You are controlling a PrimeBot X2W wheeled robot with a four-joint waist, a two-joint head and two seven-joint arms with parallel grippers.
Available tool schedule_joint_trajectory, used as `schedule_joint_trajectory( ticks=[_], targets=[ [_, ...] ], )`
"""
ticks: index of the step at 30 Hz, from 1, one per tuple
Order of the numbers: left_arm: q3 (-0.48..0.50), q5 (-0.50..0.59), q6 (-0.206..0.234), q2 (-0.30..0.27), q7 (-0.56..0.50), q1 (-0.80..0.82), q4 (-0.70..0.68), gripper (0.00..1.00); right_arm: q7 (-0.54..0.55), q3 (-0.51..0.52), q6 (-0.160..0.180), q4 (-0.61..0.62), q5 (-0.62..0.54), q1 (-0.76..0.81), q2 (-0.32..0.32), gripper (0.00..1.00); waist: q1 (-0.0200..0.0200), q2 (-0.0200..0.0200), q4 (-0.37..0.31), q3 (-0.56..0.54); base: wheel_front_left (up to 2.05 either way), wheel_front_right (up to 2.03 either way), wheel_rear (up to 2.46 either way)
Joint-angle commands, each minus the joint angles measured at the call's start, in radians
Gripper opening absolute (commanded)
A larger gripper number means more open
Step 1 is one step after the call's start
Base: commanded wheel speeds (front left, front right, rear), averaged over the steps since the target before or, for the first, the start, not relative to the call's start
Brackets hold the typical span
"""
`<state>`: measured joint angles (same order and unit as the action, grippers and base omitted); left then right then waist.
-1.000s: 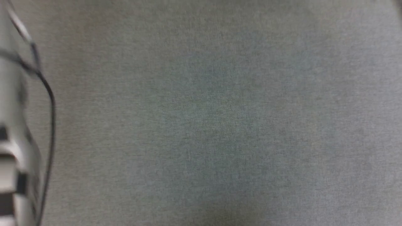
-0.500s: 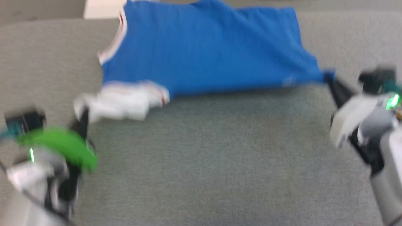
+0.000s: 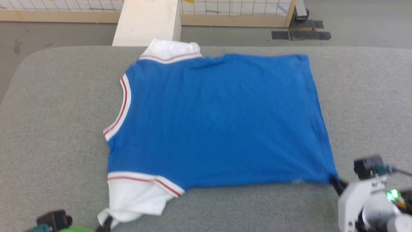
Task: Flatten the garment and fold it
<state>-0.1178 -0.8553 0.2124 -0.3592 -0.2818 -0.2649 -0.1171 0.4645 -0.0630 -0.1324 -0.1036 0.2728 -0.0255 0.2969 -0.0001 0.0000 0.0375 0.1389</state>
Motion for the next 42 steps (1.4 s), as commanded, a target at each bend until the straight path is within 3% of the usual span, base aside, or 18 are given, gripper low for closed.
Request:
schedule_joint_trajectory(
  ticks=[1,5,8,17,22,33,42],
  targets=[
    [-0.004,-0.006,0.002,0.005,0.0,-0.02,0.005,0.0,0.012,0.013,0.002,0.01,0.002,0.036,-0.01,0.0,0.0001,0.0,0.001,-0.009,0.0,0.0,0.0],
    [-0.032,0.016,0.009,0.01,0.005,-0.05,0.027,0.0,0.005,0.048,0.002,0.029,-0.004,0.128,-0.043,0.0,0.0001,0.0,0.0,-0.017,0.0,0.0,0.0],
    [-0.051,0.059,0.014,0.006,0.034,-0.054,0.041,0.0,-0.064,0.05,0.002,0.035,-0.01,0.157,-0.069,0.0,0.0001,0.0,-0.009,-0.018,0.0,0.0,0.0],
    [-0.076,0.264,0.011,0.052,0.36,0.064,0.05,0.0,-0.331,0.054,0.002,0.008,-0.056,0.132,-0.143,0.0,0.0001,0.0,-0.04,-0.005,0.0,0.0,0.0],
    [-0.097,0.349,-0.005,0.043,0.449,0.202,0.079,0.0,-0.384,0.047,0.002,0.006,-0.074,0.069,-0.141,0.0,0.0001,0.0,-0.048,0.019,0.0,0.0,0.0],
    [-0.148,0.416,-0.083,0.002,0.387,0.587,0.194,0.0,-0.329,0.041,0.002,-0.002,-0.08,-0.133,-0.089,0.0,0.0001,0.0,-0.052,0.126,0.0,0.0,0.0],
    [-0.161,0.372,-0.135,-0.023,0.19,0.823,0.378,0.0,-0.19,0.018,0.002,-0.058,-0.038,-0.295,-0.055,0.0,0.0001,0.0,-0.059,0.244,0.0,0.0,0.0]
  ],
)
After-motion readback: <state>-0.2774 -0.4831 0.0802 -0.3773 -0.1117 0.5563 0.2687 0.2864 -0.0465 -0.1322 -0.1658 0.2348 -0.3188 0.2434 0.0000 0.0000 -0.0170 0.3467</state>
